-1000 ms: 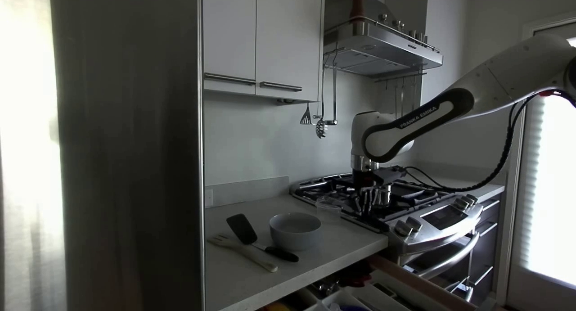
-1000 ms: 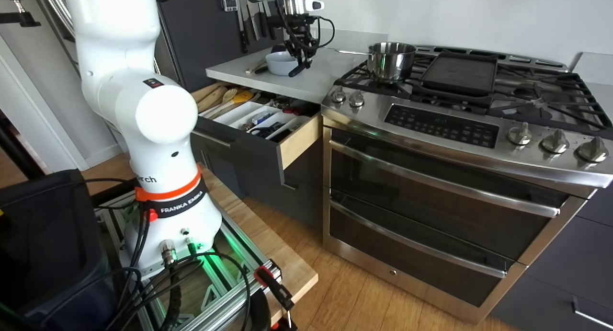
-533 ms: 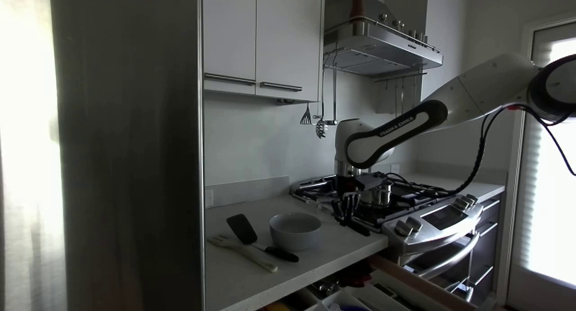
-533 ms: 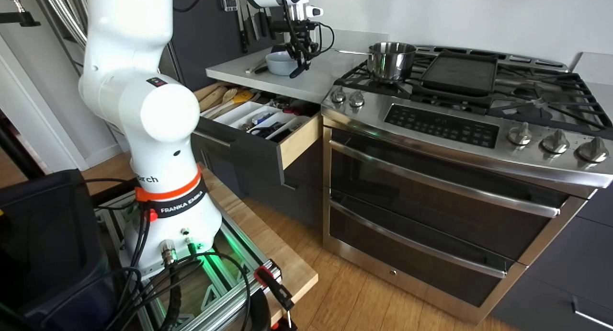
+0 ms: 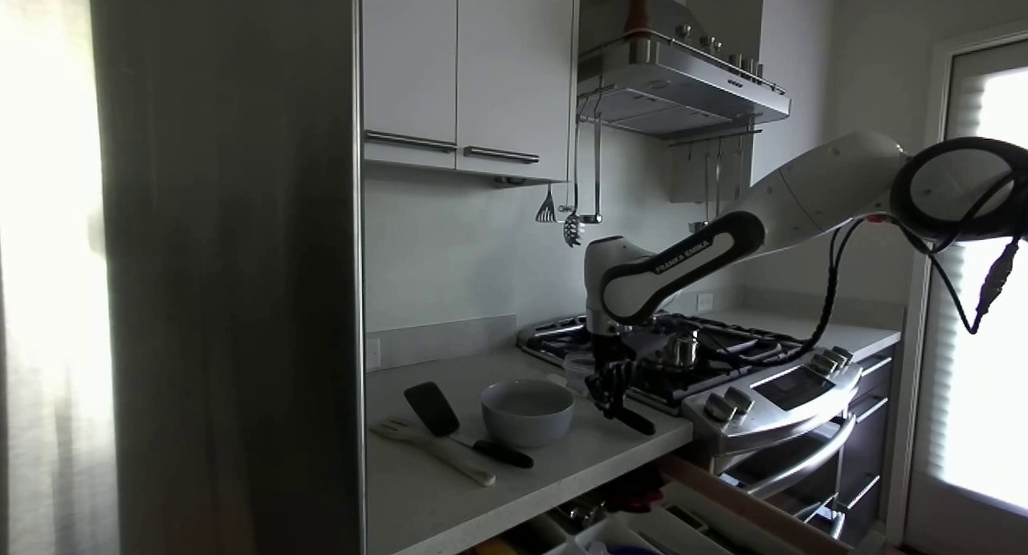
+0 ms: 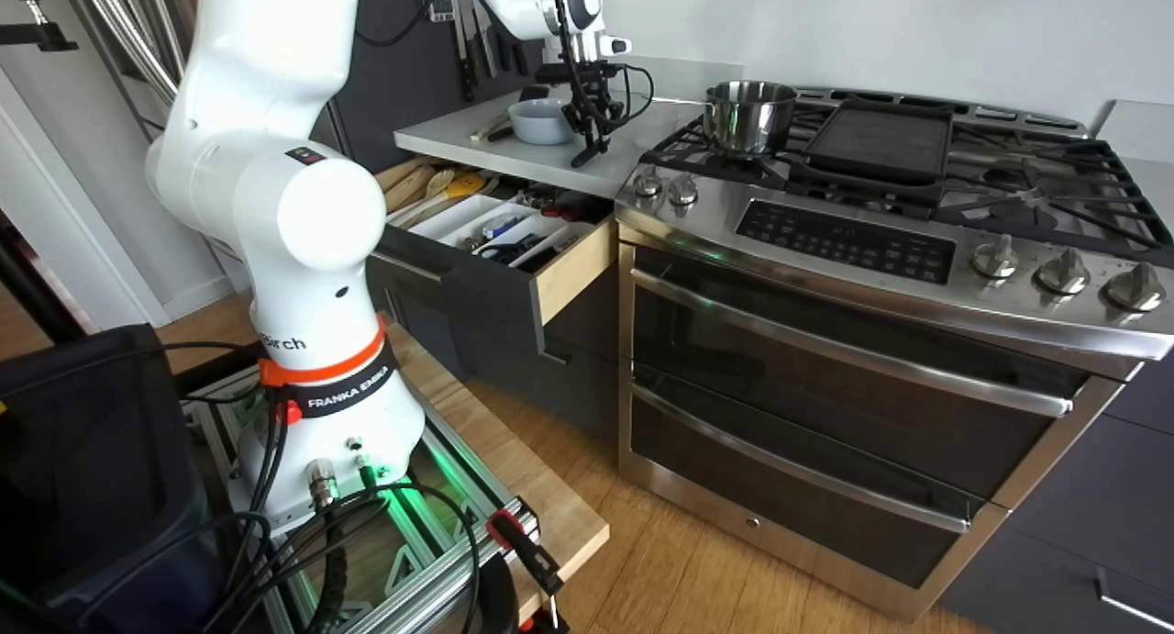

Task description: Move a knife from the drawer to the counter

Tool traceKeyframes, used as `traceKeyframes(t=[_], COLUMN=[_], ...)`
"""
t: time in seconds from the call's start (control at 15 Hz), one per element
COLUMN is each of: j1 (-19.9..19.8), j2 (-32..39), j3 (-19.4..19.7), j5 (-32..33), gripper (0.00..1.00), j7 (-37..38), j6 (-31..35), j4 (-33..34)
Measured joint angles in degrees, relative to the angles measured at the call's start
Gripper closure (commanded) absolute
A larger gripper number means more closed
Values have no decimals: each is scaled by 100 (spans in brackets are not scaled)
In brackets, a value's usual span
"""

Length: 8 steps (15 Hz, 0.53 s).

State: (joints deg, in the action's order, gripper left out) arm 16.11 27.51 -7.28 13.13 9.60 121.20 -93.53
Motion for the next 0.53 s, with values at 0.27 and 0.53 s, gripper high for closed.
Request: traceKeyframes(t=[0.27,0.53], j1=[72,140], j2=[186,255], j3=[96,110], j5=[6,6], gripper=[89,93], j7=[44,44], j6=[-203,-348], j4=[231,377])
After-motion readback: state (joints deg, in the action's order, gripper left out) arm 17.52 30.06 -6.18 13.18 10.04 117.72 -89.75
